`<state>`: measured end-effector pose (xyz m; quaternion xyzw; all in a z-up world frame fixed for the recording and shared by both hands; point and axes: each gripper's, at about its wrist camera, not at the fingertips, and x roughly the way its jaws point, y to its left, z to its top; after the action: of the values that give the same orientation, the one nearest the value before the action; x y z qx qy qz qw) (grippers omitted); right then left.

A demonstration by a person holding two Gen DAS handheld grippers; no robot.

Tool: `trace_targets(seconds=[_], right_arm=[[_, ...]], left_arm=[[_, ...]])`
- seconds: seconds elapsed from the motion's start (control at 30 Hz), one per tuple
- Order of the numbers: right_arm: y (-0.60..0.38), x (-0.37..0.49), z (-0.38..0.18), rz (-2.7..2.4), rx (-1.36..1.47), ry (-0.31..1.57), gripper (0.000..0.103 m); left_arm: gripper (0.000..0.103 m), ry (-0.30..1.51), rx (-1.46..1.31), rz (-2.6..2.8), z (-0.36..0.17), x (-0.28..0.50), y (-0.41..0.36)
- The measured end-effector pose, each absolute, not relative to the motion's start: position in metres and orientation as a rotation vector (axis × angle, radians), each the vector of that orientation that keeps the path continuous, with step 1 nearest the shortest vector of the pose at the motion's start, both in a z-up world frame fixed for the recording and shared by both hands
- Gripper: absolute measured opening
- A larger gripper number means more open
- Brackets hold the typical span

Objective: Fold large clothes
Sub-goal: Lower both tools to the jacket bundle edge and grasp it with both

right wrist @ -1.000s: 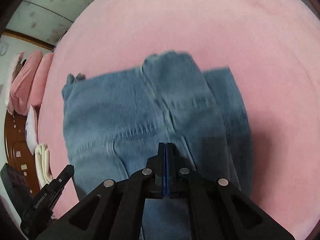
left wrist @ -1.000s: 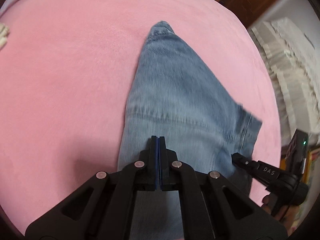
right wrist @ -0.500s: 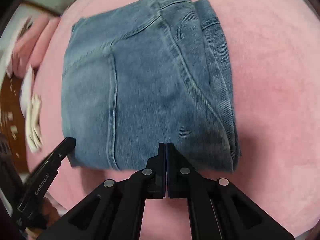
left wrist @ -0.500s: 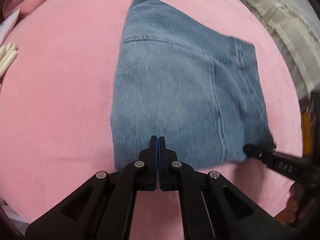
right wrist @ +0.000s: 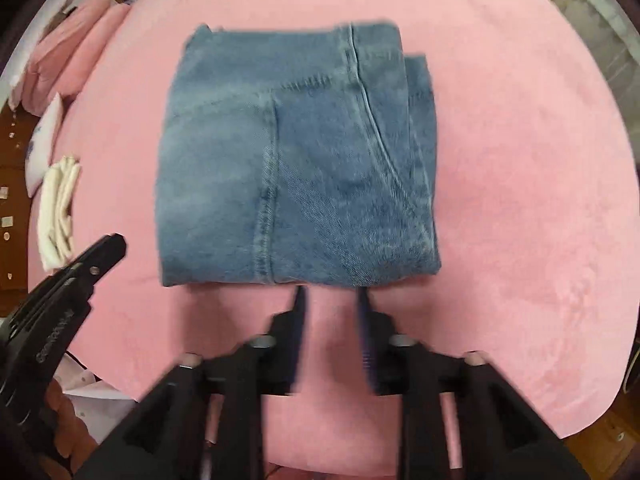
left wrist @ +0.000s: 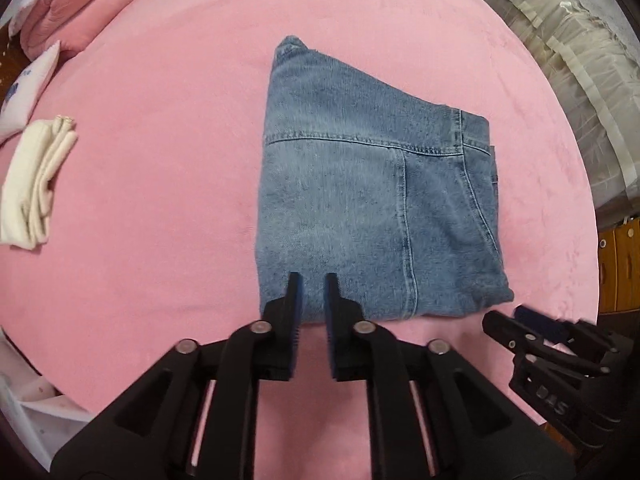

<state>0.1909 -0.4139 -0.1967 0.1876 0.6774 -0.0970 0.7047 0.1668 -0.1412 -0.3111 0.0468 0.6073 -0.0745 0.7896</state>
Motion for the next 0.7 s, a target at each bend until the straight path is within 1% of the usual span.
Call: trace_targets(seconds=[0.03,0.07,0.1,0.13,0.17,0.23,0.3,0.43,0.47,0.5,0.7], right_arm=[[-0.425,0.182,-0.180,-0.204,0.417,1.485,0.049],[-0.431,0.177,-0.167,-0.191,0.410,1.471,0.056],[-0.430,0.178,-0.158,-0.177,0.397,1.462,0.057],[-0.430,0.179,-0.148,-0.165,0.378,1.456,0.057],[-0.443,0.168,-0.126,-0.159,0.368,1.452,0.058],[-0.446,0.164,-0.110,-0.151,0.356,1.449,0.062],[-0.450,0.162,-0.097,-0.150,0.351,1.450,0.069],[-0.457,0.158,-0.077,-0.146,0.367,1.438,0.075],[-0.458,0.157,-0.072,-0.145,0.372,1.436,0.079],[-0.458,0.158,-0.068,-0.141,0.375,1.439,0.081],[-0.456,0.160,-0.069,-0.112,0.375,1.457,0.081]], left_arm=[[0.026,1.308,0.108,-0.162,-0.304,0.166,-0.142],[0.032,1.306,0.107,-0.160,-0.298,0.165,-0.142],[0.045,1.300,0.102,-0.156,-0.292,0.164,-0.141],[0.052,1.292,0.097,-0.148,-0.286,0.163,-0.140],[0.053,1.287,0.096,-0.142,-0.281,0.162,-0.138],[0.054,1.286,0.096,-0.131,-0.271,0.159,-0.137],[0.057,1.301,0.090,-0.123,-0.267,0.157,-0.135],[0.057,1.306,0.113,-0.092,-0.260,0.150,-0.133],[0.057,1.306,0.111,-0.094,-0.259,0.148,-0.133],[0.057,1.308,0.105,-0.096,-0.258,0.146,-0.133],[0.057,1.320,0.069,-0.086,-0.257,0.143,-0.129]])
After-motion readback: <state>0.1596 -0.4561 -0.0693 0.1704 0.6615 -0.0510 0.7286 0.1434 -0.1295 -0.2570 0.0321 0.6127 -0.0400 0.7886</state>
